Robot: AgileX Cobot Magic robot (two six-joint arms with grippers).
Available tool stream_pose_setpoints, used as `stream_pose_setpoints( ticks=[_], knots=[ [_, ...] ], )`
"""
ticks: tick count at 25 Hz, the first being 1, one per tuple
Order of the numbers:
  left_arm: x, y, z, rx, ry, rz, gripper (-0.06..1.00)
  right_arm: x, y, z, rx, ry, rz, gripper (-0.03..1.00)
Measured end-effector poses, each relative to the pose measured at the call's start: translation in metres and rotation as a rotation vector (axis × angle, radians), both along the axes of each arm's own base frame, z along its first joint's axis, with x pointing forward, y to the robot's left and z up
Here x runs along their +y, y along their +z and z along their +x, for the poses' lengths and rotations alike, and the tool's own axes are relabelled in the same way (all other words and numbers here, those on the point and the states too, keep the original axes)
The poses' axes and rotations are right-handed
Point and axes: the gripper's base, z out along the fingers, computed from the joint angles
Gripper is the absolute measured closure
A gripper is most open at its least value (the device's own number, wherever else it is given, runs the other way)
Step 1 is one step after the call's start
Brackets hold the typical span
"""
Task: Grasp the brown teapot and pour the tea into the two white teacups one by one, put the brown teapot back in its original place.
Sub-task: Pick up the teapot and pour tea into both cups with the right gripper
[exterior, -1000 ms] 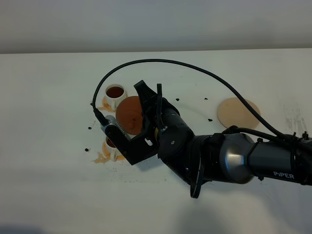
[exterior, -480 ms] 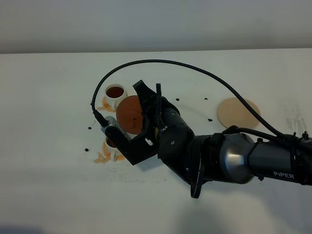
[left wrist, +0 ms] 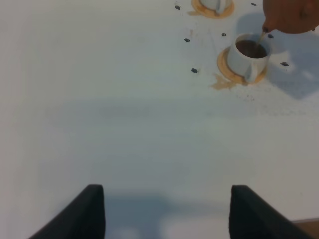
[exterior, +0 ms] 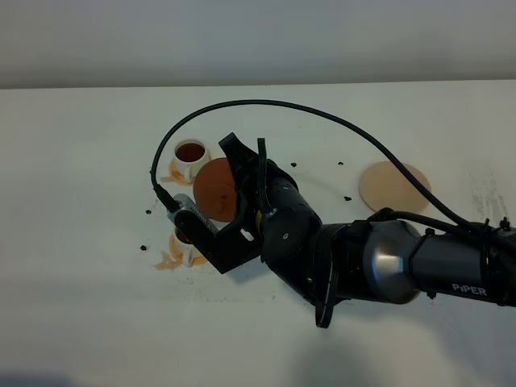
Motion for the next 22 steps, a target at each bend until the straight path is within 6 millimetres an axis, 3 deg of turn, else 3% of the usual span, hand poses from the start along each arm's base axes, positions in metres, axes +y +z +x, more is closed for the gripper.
stream_pose_setpoints(
  ticks=[22],
  knots=[
    [0.0000, 0.0000, 0.0000, 0.000, 0.000, 0.000, 0.43, -0.0004, 0.0003, 0.0004, -0.011, 0.005, -0.018, 0.88]
  ],
)
